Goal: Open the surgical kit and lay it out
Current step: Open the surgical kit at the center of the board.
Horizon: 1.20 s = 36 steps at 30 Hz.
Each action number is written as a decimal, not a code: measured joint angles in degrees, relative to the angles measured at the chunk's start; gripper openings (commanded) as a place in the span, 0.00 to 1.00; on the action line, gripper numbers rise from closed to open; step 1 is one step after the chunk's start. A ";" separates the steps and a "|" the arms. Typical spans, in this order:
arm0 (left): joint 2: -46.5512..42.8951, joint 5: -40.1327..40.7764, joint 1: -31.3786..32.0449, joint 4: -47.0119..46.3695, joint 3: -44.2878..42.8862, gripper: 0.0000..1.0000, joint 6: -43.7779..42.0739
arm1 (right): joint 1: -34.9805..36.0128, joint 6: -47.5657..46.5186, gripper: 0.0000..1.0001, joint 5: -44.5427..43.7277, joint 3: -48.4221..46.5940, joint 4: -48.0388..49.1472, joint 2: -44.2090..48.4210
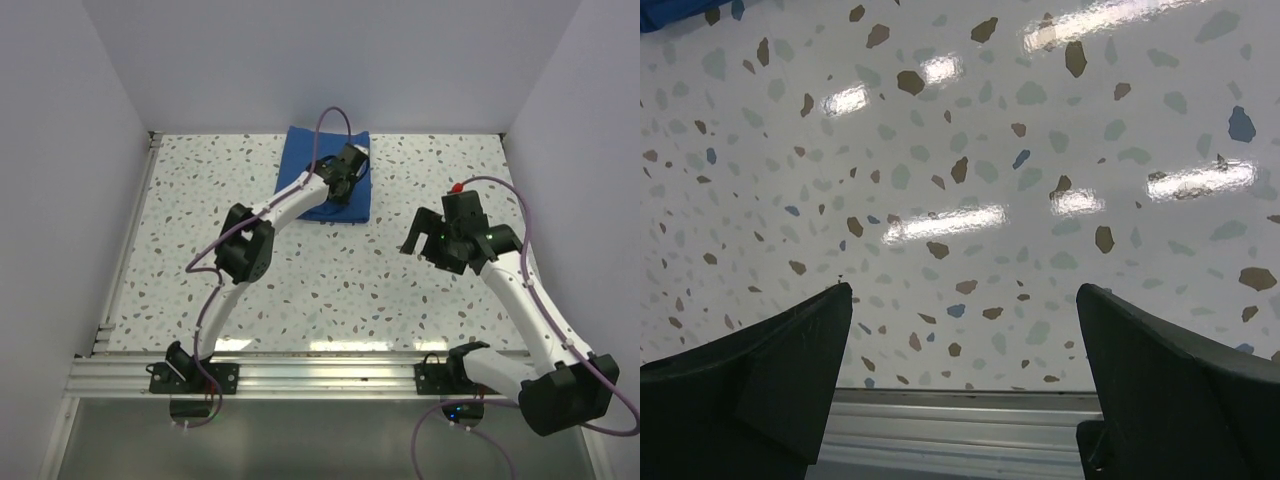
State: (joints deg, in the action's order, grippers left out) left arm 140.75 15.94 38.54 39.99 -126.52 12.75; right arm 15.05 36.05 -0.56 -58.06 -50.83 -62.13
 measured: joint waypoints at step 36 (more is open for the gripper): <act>-23.06 -14.32 -46.40 -7.74 40.11 0.99 13.66 | 21.59 -1.22 0.98 4.02 -88.41 -3.45 -88.32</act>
State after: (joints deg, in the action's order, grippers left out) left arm 117.69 1.63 -7.86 32.25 -86.41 26.41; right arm 36.64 34.83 3.46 -146.47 -54.28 -150.45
